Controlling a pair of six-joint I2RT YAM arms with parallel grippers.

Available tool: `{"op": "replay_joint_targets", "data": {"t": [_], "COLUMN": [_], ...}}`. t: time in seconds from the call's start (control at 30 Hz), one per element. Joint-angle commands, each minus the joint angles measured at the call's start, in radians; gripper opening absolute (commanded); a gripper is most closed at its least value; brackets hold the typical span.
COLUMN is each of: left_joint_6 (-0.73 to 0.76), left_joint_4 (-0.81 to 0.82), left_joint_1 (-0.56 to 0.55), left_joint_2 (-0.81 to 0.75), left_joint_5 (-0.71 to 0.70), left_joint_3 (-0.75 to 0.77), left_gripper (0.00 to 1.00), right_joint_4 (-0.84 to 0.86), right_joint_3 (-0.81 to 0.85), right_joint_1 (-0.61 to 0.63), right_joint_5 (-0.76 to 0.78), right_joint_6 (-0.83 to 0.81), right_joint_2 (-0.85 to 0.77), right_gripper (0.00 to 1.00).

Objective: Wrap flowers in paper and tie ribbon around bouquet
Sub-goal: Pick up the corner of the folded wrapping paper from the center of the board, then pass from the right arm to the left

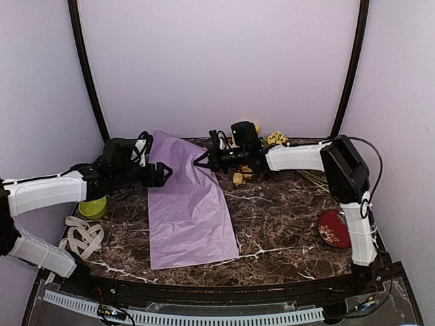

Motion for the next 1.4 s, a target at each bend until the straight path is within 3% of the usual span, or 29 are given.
{"op": "replay_joint_targets", "data": {"t": [0.0, 0.2, 0.33, 0.5, 0.63, 0.77, 0.9, 1.03, 1.2, 1.23, 1.3, 1.33, 1.37], "left_joint_6": [0.181, 0.374, 0.409, 0.509, 0.588, 0.641, 0.652, 0.708, 0.74, 0.726, 0.67, 0.619, 0.59], "left_joint_4": [0.118, 0.194, 0.222, 0.203, 0.199, 0.204, 0.159, 0.157, 0.191, 0.181, 0.133, 0.106, 0.069], "left_joint_1": [-0.12, -0.241, -0.326, -0.467, -0.556, -0.616, -0.633, -0.632, -0.625, -0.62, -0.601, -0.593, -0.585], "left_joint_2": [-0.187, -0.338, -0.342, -0.294, -0.27, -0.228, -0.13, -0.05, -0.036, -0.04, -0.062, -0.082, -0.098], "left_joint_5": [-0.124, -0.117, -0.111, -0.094, -0.106, -0.267, -0.582, -0.927, -1.017, -1.025, -1.024, -1.008, -0.983], "left_joint_3": [-0.044, -0.092, -0.055, 0.088, 0.136, 0.178, 0.305, 0.397, 0.395, 0.393, 0.394, 0.395, 0.395], "left_gripper": [0.77, 0.75, 0.77, 0.86, 0.99, 0.99, 0.99, 0.99, 0.99, 0.96, 0.77, 0.64, 0.45], "right_joint_4": [-0.027, -0.051, -0.1, -0.094, -0.107, -0.131, -0.168, -0.191, -0.193, -0.192, -0.198, -0.2, -0.206], "right_joint_3": [0.055, 0.109, 0.145, 0.148, 0.192, 0.24, 0.308, 0.336, 0.327, 0.325, 0.321, 0.319, 0.319], "right_joint_1": [0.016, 0.017, 0.036, 0.098, 0.106, 0.123, 0.163, 0.173, 0.177, 0.177, 0.177, 0.177, 0.177], "right_joint_5": [0.086, 0.157, 0.336, 0.615, 0.685, 0.752, 0.85, 0.854, 0.839, 0.834, 0.82, 0.811, 0.807], "right_joint_6": [-0.086, -0.126, -0.228, -0.418, -0.456, -0.512, -0.617, -0.65, -0.669, -0.673, -0.683, -0.692, -0.702], "right_joint_2": [-0.15, -0.287, -0.383, -0.469, -0.464, -0.45, -0.415, -0.406, -0.423, -0.428, -0.437, -0.446, -0.45], "right_gripper": [0.0, 0.0, 0.0, 0.0, 0.0, 0.0, 0.0, 0.0, 0.0, 0.0, 0.0, 0.0, 0.0]}}
